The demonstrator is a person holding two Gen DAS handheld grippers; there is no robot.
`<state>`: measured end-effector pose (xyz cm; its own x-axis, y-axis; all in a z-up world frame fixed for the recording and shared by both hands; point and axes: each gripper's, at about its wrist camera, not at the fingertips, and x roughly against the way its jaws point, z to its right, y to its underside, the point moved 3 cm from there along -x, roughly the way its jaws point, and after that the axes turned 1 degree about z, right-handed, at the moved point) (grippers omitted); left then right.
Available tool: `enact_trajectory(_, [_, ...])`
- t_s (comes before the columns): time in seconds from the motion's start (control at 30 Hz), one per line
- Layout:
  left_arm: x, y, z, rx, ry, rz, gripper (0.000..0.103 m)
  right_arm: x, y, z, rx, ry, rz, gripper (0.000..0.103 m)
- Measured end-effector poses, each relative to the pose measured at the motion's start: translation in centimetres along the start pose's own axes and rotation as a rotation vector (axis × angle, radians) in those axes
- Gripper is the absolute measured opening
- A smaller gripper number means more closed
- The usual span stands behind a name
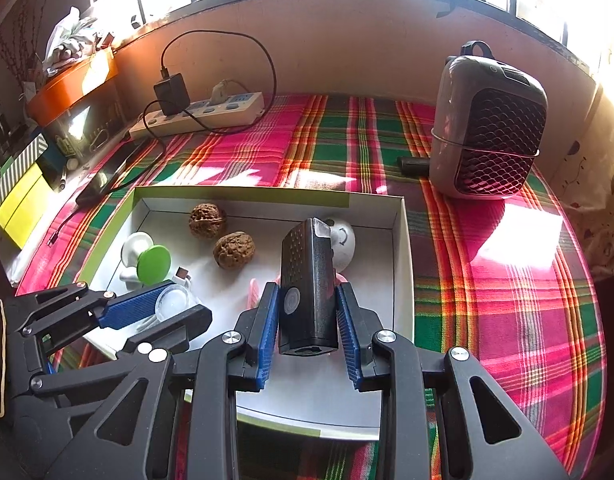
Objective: Organize objects
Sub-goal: 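Carry the jar and power bank over the box and lower them inside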
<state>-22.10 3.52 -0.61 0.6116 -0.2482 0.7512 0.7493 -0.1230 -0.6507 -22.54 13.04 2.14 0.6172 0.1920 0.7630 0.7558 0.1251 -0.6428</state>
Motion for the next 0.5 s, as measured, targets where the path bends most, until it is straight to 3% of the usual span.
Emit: enact_trajectory(0.5, [-1.09,0.24,-0.29,-0.001,-0.010,-0.021,0.025,-0.89,0.13,0.06,-0.002,-0.004,-0.015,0.030])
